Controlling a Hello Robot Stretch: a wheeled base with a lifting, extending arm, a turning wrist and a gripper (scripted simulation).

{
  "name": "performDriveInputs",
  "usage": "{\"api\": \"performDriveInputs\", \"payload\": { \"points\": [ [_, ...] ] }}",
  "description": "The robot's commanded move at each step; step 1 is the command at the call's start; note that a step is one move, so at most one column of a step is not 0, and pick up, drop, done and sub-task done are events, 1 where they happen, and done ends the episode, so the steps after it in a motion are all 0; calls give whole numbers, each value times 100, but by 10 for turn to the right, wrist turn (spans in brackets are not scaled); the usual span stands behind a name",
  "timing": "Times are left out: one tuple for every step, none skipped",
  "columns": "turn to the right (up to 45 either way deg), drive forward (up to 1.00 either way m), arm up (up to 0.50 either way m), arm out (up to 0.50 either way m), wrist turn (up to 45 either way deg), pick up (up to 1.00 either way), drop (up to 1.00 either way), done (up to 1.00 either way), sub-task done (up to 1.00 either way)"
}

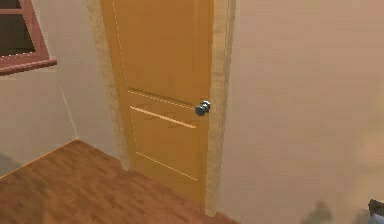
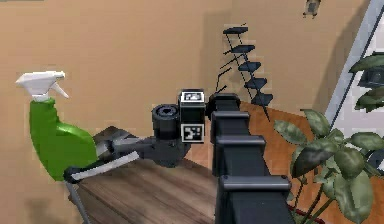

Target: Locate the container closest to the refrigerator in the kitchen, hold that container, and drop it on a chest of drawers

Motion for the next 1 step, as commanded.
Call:
{"api": "performDriveInputs", "payload": {
  "points": [
    [0,0,0,0,-450,0,0,0,0]
  ]
}}
